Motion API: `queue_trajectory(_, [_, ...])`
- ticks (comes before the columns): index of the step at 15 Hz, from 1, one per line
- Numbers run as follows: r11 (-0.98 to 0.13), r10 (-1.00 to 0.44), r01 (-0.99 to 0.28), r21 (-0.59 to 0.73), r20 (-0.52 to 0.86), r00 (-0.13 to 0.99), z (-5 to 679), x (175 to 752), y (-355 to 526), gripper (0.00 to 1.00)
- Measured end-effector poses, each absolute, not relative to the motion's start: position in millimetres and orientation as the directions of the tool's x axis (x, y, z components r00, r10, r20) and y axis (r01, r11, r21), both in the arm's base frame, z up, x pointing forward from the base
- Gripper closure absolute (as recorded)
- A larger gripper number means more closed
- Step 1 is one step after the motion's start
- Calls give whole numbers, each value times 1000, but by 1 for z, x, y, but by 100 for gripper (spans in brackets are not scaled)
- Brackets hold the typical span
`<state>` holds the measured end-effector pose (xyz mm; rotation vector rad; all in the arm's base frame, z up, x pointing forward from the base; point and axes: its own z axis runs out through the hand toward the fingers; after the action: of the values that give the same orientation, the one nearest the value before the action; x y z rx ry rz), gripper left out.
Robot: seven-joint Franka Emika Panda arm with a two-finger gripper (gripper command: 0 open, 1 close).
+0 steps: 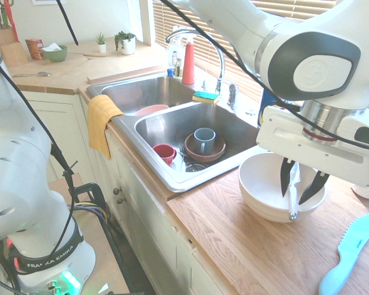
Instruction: Put the knife into the sink
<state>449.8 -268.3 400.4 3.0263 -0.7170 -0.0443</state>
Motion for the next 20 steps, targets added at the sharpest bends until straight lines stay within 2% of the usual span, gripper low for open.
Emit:
queue_trajectory(8, [-892,-451,-450,40,-20,893,401,449,-268,100])
queue_trajectory(13, [-843,-538,-538,-31,32,842,438,453,-258,100])
queue_trajectory(17, [-745,-667,-664,-66,85,740,493,463,-188,100])
queue_trajectory(20, [-667,-745,-741,-77,109,658,486,462,-88,100])
